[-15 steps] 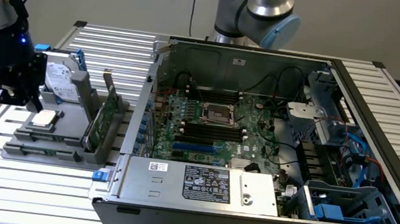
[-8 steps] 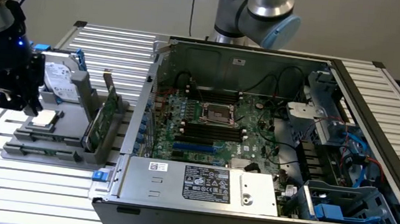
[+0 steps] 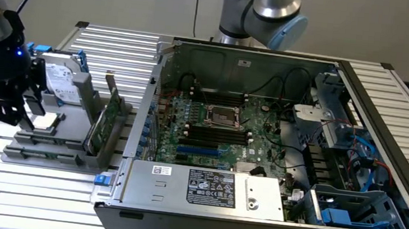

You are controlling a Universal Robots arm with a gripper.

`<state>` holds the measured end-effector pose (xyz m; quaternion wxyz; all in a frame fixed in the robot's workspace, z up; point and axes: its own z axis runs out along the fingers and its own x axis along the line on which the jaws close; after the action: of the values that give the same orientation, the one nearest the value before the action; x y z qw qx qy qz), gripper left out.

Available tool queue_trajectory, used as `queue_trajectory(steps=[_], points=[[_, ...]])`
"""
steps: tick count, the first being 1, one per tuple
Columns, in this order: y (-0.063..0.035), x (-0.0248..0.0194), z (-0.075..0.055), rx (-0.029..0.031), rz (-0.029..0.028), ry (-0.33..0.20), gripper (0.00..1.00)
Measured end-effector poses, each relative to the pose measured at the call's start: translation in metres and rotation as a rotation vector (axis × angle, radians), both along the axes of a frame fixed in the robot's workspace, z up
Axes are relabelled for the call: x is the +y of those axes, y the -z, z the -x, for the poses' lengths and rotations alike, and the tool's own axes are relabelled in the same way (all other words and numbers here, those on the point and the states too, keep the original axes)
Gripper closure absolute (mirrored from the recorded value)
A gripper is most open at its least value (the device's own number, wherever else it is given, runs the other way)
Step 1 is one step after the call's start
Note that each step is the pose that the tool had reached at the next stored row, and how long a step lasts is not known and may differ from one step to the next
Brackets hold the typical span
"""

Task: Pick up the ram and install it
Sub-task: 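Pick up the ram and move it above insertion slot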

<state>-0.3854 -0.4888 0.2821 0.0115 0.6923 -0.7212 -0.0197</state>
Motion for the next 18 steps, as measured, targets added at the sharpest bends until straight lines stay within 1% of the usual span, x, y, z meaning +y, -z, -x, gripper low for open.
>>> queue_trajectory(steps=[5,8,18], points=[[0.0091,-0.0048,0.0,0.0001,0.0001,-0.008,0.58],[0.0144,-0.0067,0.0,0.0001,0.0,-0.017,0.58],[0.0326,-0.0079,0.0,0.0002,0.0001,-0.1,0.58]])
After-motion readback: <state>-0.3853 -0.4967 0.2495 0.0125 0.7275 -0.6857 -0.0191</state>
